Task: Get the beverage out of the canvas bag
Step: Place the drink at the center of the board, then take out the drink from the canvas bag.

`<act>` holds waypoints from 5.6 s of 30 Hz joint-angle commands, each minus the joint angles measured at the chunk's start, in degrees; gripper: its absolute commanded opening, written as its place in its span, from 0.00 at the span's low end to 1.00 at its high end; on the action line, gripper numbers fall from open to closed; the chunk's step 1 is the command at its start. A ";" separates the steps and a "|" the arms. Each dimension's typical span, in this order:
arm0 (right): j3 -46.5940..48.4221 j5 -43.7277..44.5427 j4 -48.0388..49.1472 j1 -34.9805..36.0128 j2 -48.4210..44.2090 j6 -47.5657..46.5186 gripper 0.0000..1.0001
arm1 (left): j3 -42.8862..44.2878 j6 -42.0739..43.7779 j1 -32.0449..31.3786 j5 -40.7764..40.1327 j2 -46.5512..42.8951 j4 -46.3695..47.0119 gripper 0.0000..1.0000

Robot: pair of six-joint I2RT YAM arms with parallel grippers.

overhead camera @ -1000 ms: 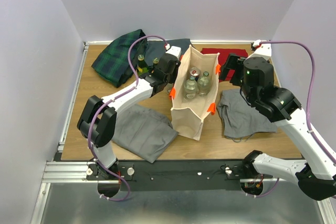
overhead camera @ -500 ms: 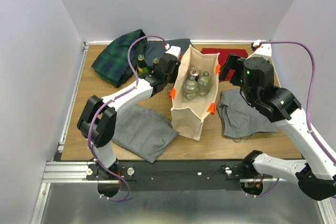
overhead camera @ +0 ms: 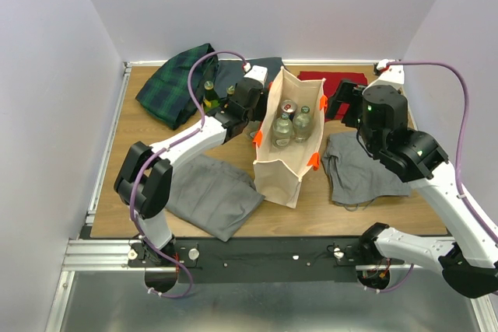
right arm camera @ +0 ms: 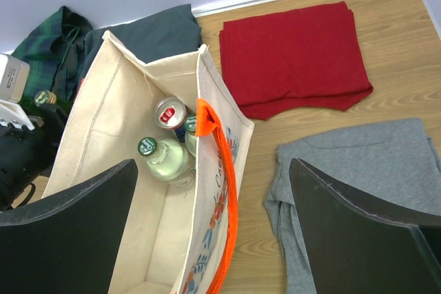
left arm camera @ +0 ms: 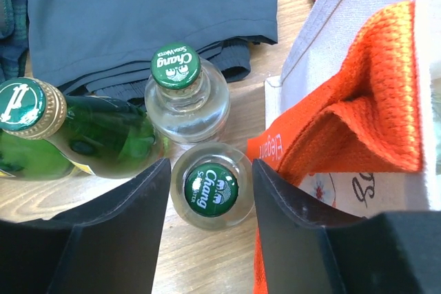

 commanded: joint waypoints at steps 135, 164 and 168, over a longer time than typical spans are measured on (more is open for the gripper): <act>-10.65 6.61 -1.45 0.29 -7.65 0.43 1.00 | 45.59 3.36 -9.31 6.29 23.26 -42.08 0.67; -10.83 6.70 -1.36 0.29 -7.65 0.34 1.00 | 45.59 2.91 -8.96 5.76 24.14 -42.00 0.56; -10.83 6.61 -1.36 0.29 -7.47 0.43 1.00 | 45.86 3.00 -8.96 6.03 24.31 -42.00 0.49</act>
